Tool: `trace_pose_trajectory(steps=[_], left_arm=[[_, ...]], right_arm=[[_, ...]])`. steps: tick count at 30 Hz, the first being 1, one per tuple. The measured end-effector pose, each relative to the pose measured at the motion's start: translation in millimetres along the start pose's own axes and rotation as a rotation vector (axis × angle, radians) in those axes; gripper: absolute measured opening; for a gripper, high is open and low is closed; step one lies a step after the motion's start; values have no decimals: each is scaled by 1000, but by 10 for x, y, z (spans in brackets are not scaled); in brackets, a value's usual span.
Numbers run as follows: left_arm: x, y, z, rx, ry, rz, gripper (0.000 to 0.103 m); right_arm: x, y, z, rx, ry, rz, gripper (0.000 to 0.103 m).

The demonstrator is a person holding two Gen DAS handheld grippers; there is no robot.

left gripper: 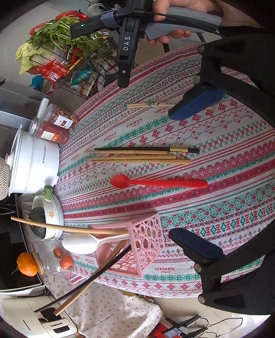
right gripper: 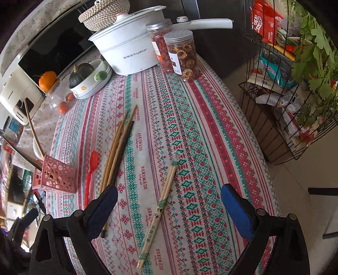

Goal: Organize utensils
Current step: 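Move the right tool to the green-banded wooden chopstick and grasp it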

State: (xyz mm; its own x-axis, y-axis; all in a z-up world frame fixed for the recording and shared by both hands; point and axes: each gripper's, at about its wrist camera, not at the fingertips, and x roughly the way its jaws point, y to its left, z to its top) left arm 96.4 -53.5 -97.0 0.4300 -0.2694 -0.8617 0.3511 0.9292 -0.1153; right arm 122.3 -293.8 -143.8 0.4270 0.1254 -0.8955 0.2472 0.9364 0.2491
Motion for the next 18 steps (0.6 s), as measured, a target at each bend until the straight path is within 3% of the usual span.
trace_pose_trajectory(steps=[6,16,18], left_arm=[[112,-195,32,51,28,22,101],[219,-220,89,47,46,50,101],[186,-210,134,33,32,41,101]], right_arm=[[268,-74,-36,-38,45,-83,99],[768,136,-153,-208,183,-89,98],[774,141,-153,-224,175,-103,89]])
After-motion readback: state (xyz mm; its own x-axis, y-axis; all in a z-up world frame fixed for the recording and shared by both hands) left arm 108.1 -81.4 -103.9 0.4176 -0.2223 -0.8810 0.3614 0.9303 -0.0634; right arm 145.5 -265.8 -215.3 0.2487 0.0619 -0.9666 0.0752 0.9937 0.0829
